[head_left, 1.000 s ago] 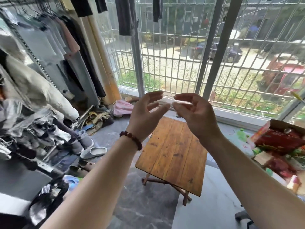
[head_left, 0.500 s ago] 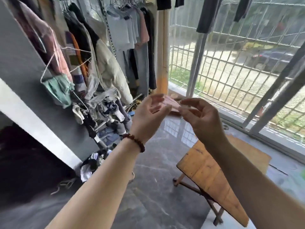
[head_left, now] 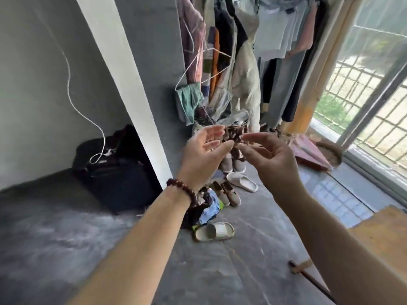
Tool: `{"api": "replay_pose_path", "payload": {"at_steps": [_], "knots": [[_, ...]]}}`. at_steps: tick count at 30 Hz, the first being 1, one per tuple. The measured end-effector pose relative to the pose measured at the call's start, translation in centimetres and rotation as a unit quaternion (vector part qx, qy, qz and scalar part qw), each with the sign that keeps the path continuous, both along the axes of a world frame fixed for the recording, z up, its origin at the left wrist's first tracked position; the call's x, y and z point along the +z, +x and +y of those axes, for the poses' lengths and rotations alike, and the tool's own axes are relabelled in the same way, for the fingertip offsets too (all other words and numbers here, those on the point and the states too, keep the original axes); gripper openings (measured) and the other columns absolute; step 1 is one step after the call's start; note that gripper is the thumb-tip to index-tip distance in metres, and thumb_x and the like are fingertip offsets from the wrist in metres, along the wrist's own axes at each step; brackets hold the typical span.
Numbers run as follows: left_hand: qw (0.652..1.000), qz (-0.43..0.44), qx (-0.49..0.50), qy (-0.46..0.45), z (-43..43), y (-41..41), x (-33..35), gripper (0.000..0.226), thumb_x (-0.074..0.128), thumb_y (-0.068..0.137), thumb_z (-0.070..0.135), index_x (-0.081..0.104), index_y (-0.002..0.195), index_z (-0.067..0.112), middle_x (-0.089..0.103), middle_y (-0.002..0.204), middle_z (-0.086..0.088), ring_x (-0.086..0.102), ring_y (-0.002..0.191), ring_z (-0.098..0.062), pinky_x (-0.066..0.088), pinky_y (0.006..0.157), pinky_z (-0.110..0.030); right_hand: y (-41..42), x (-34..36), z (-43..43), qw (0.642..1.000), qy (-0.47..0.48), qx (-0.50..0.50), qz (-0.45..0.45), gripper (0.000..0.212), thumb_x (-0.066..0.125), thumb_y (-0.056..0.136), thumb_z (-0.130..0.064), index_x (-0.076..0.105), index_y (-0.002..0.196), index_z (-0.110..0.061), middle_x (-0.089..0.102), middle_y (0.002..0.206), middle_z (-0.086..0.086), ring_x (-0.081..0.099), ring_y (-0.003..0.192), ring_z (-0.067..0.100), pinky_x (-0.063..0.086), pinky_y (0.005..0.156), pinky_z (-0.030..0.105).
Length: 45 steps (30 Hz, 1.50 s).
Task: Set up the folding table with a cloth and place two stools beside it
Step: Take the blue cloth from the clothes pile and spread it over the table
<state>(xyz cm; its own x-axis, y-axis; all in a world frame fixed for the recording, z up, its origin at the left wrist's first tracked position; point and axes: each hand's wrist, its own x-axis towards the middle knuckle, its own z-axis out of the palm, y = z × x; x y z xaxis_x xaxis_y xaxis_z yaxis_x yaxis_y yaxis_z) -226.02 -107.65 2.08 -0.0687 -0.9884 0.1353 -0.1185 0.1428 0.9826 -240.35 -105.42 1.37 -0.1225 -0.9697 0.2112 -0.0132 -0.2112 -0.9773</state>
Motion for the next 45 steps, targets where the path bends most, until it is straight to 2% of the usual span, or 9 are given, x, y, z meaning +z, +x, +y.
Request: {"api": "replay_pose_path", "payload": {"at_steps": [4,8,11,17,22,27,33,38,45], "knots": [[0.998,0.009,0.059,0.014,-0.8,5.1,-0.8,0.029,0.07,0.081,0.02,0.057,0.106,0.026,0.062,0.112,0.006,0.057,0.11,-0.011,0.046,0.094,-0.021,4.9,-0.7,-2.5,0.998,0.024,0.057,0.004,0.015,0.073,0.08,-0.014,0.067,0.092,-0.02,0.073,0.083,-0.01,0.068,0.079,0.005,0.051,0.066,0.016],[0.989,0.002,0.146,0.019,-1.2,10.6,-1.6,0.03,0.068,0.083,0.019,0.057,0.111,0.023,0.061,0.113,0.006,0.058,0.106,-0.007,0.047,0.084,-0.011,10.1,-1.3,-5.1,0.991,0.039,0.128,0.023,0.014,0.071,0.081,-0.016,0.068,0.094,-0.021,0.072,0.09,-0.005,0.066,0.078,0.004,0.052,0.071,0.019],[0.98,0.009,0.198,0.034,-1.6,14.5,-2.2,0.031,0.068,0.083,0.018,0.057,0.113,0.02,0.062,0.115,0.004,0.057,0.106,-0.005,0.046,0.078,-0.004,14.4,-1.7,-7.1,0.981,0.044,0.186,0.038,0.013,0.071,0.081,-0.017,0.068,0.092,-0.024,0.071,0.09,-0.008,0.065,0.076,0.001,0.049,0.069,0.015],[0.958,0.015,0.285,0.023,-4.1,20.9,-2.3,0.032,0.068,0.083,0.018,0.058,0.113,0.02,0.063,0.112,0.005,0.058,0.103,0.001,0.045,0.08,-0.004,22.1,-1.8,-12.3,0.961,0.038,0.271,0.05,0.012,0.071,0.082,-0.017,0.069,0.093,-0.022,0.068,0.077,-0.017,0.061,0.067,-0.004,0.044,0.063,0.008],[0.933,0.039,0.357,0.026,-7.3,24.5,-3.3,0.032,0.069,0.082,0.017,0.06,0.113,0.019,0.065,0.111,0.005,0.06,0.103,-0.001,0.049,0.085,-0.012,26.7,-2.6,-16.9,0.94,0.041,0.333,0.071,0.012,0.07,0.083,-0.02,0.069,0.094,-0.025,0.071,0.08,-0.015,0.064,0.076,0.001,0.05,0.078,0.025],[0.908,0.038,0.415,0.044,-8.7,27.5,-4.8,0.032,0.069,0.082,0.018,0.061,0.112,0.021,0.065,0.109,0.008,0.06,0.101,0.001,0.046,0.078,-0.006,31.0,-3.9,-19.8,0.915,0.057,0.393,0.073,0.016,0.069,0.084,-0.017,0.068,0.099,-0.02,0.071,0.089,-0.01,0.065,0.079,0.005,0.05,0.081,0.027],[0.883,0.047,0.463,0.059,-8.7,31.6,-5.6,0.031,0.071,0.081,0.017,0.06,0.109,0.023,0.065,0.106,0.01,0.06,0.096,0.008,0.044,0.074,-0.003,36.5,-5.2,-20.7,0.885,0.065,0.456,0.074,0.017,0.067,0.085,-0.009,0.067,0.099,-0.017,0.071,0.097,-0.003,0.066,0.079,0.0,0.047,0.072,0.012],[0.867,0.044,0.492,0.072,-7.9,36.0,-6.3,0.03,0.069,0.082,0.02,0.059,0.11,0.026,0.064,0.108,0.012,0.06,0.097,0.007,0.043,0.071,-0.002,41.4,-5.9,-20.8,0.869,0.077,0.479,0.097,0.015,0.069,0.083,-0.018,0.068,0.098,-0.022,0.071,0.095,-0.01,0.066,0.083,0.001,0.048,0.083,0.026],[0.856,0.058,0.509,0.068,-6.5,45.0,-8.0,0.028,0.069,0.082,0.018,0.061,0.109,0.024,0.065,0.107,0.01,0.059,0.097,0.01,0.043,0.074,-0.002,50.7,-6.9,-20.3,0.861,0.072,0.489,0.116,0.014,0.069,0.083,-0.019,0.068,0.097,-0.021,0.071,0.091,-0.01,0.064,0.079,0.001,0.049,0.084,0.026]]}}
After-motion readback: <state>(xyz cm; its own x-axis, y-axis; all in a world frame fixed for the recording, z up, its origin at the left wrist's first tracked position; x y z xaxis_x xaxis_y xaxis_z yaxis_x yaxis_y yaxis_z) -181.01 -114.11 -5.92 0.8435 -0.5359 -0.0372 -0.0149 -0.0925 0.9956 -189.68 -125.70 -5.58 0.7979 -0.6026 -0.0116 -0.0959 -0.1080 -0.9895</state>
